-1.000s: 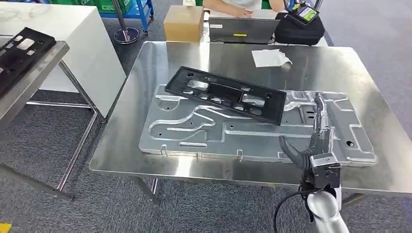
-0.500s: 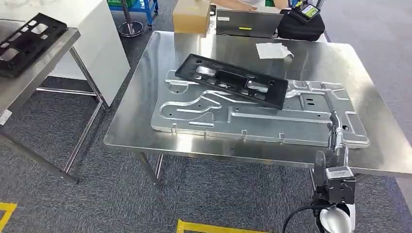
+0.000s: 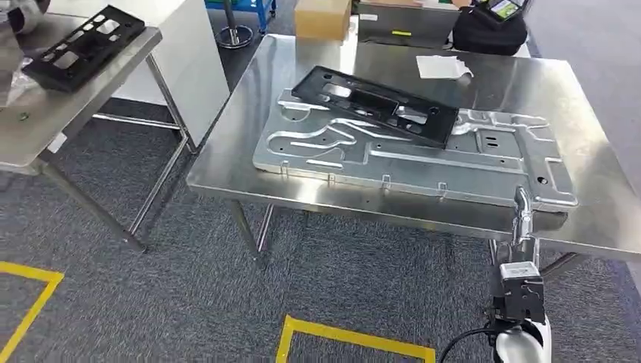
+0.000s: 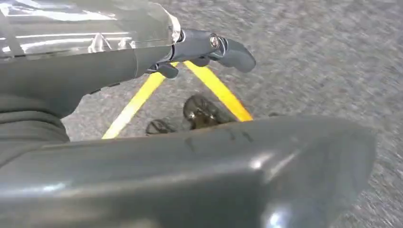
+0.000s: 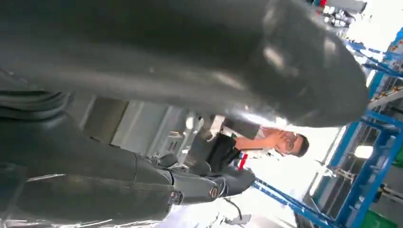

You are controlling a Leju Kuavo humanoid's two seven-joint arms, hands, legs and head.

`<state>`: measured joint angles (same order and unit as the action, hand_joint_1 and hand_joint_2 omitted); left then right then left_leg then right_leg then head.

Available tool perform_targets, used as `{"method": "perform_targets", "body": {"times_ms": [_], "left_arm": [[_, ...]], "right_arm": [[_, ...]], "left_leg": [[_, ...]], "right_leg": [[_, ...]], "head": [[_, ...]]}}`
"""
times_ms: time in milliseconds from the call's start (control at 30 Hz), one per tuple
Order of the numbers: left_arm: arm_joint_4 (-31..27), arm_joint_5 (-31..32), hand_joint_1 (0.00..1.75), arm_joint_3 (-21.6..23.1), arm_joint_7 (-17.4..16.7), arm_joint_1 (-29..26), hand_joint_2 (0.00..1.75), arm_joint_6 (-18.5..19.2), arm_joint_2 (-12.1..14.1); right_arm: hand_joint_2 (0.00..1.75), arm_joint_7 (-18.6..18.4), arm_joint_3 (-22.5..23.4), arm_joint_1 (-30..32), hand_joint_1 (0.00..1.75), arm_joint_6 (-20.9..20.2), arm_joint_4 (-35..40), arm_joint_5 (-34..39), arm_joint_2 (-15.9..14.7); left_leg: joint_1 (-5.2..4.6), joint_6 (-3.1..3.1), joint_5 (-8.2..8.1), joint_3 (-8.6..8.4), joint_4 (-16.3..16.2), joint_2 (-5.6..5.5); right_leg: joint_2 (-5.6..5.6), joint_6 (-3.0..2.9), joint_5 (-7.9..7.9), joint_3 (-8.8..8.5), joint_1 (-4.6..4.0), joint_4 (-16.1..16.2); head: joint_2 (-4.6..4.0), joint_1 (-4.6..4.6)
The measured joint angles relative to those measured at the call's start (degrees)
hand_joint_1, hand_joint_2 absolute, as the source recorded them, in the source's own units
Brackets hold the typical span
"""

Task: Take the parts from the cabinet and place them on the table.

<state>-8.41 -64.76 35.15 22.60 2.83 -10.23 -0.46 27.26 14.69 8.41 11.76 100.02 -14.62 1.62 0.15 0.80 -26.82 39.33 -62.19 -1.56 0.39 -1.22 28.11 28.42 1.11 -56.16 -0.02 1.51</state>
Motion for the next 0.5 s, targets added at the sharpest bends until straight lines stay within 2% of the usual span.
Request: {"method": "perform_targets", "body": {"times_ms": [33,67,100,133,167,200,233,267,300,333,400,433,467,500], "left_arm": [[0.0,-0.02,0.0,0.0,0.0,0.0,0.0,0.04,-0.02],[0.0,-0.02,0.0,0.0,0.0,0.03,0.0,0.07,-0.04],[0.0,-0.02,0.0,0.0,0.04,0.08,0.0,0.09,-0.04],[0.0,-0.02,0.0,0.0,0.07,0.08,0.0,0.09,-0.04],[0.0,-0.02,0.0,0.0,0.11,0.07,0.0,0.11,-0.04],[0.0,-0.02,0.0,0.02,0.2,0.06,0.0,0.11,-0.04],[0.0,0.0,0.0,0.07,0.22,0.04,0.0,0.13,-0.04],[-0.04,0.04,0.0,0.22,0.28,0.11,0.0,0.22,-0.07],[-0.13,0.11,0.0,0.37,0.41,0.25,0.0,0.26,-0.09],[-0.13,0.15,0.0,0.42,0.44,0.37,0.0,0.31,-0.04],[-0.13,0.15,0.0,0.5,0.44,0.13,0.0,0.48,-0.02],[-0.09,0.11,0.0,0.61,0.39,-0.07,0.0,0.48,-0.02],[-0.09,0.09,0.0,0.77,0.39,-0.06,0.0,0.48,-0.07],[-0.09,-0.04,0.0,0.92,0.39,0.04,0.0,0.48,-0.04]], "right_arm": [[0.0,0.0,0.15,0.36,0.0,-0.17,-0.24,-0.02,0.0],[0.0,0.0,0.35,0.53,0.0,-0.17,-0.53,-0.09,0.0],[0.0,0.04,0.48,0.52,0.0,-0.11,-0.94,-0.37,0.0],[0.0,0.09,0.61,0.51,0.0,0.02,-1.4,-0.88,0.0],[0.0,0.13,0.77,0.5,0.0,0.31,-2.01,-1.49,0.0],[0.0,0.13,0.92,0.5,0.0,0.77,-2.71,-2.12,0.0],[0.0,0.11,1.09,0.5,0.0,1.03,-3.3,-2.45,0.0],[0.0,0.11,1.29,0.46,0.0,1.23,-3.81,-2.82,0.0],[0.0,0.11,1.48,0.62,0.0,1.46,-4.24,-3.04,0.02],[0.0,0.09,1.82,0.47,0.0,1.62,-5.01,-3.1,0.02],[0.0,-0.02,2.3,0.37,0.0,1.38,-6.87,-3.13,0.02],[0.0,0.0,2.56,0.41,0.0,1.11,-8.0,-3.13,0.04],[0.0,0.0,2.78,0.38,0.0,0.87,-8.94,-3.1,0.04],[0.0,0.17,3.06,0.61,0.0,0.72,-10.02,-3.15,0.02]], "left_leg": [[0.25,0.44,-3.53,0.9,-4.1,0.67],[0.52,0.84,-6.02,1.65,-8.33,0.97],[0.66,1.17,-6.8,2.04,-11.83,1.16],[0.84,1.45,-5.13,1.59,-13.72,1.21],[0.99,1.65,-2.46,0.06,-13.14,1.24],[1.11,1.75,-0.03,-2.57,-10.48,1.49],[1.2,1.79,0.81,-6.08,-6.23,2.23],[1.22,1.81,-0.87,-10.26,-0.8,4.13],[0.48,1.63,-3.48,-13.86,4.97,5.31],[0.25,0.08,-3.8,-13.68,5.38,4.89],[-0.06,-0.88,-3.15,-12.84,5.39,3.86],[-0.01,-1.74,-2.23,-12.25,5.94,3.55],[0.07,-2.24,-1.52,-11.48,5.86,3.34],[0.02,-2.77,-0.71,-10.41,5.83,2.94]], "right_leg": [[-0.64,0.06,-0.61,0.79,-0.05,-0.03],[-1.34,0.14,-1.24,1.58,-0.1,-0.09],[-2.02,0.21,-1.82,2.54,-0.09,-0.24],[-2.72,0.4,-2.51,3.65,-0.09,-0.51],[-3.49,0.6,-3.02,4.69,-0.09,-0.83],[-4.18,0.84,-3.42,5.68,-0.08,-1.22],[-4.71,1.11,-3.78,6.47,-0.03,-1.58],[-5.18,1.51,-4.13,6.8,-0.15,-2.12],[-5.7,1.81,-4.31,7.17,-0.23,-2.44],[-6.42,2.29,-4.81,6.91,-0.31,-2.31],[-7.56,3.06,-5.66,6.81,-0.01,-2.1],[-7.78,3.51,-5.87,7.1,0.12,-2.18],[-5.16,3.93,-3.65,7.8,0.41,-3.11],[-2.56,3.93,0.64,8.63,0.45,-5.8]], "head": [[0.0,-0.02],[0.0,0.0],[0.0,0.0],[0.0,0.0],[0.0,0.0],[0.0,0.0],[0.0,0.0],[0.0,0.0],[0.0,0.0],[0.02,-0.02],[0.0,-0.02],[0.0,-0.02],[0.0,-0.02],[0.0,-0.02]]}}
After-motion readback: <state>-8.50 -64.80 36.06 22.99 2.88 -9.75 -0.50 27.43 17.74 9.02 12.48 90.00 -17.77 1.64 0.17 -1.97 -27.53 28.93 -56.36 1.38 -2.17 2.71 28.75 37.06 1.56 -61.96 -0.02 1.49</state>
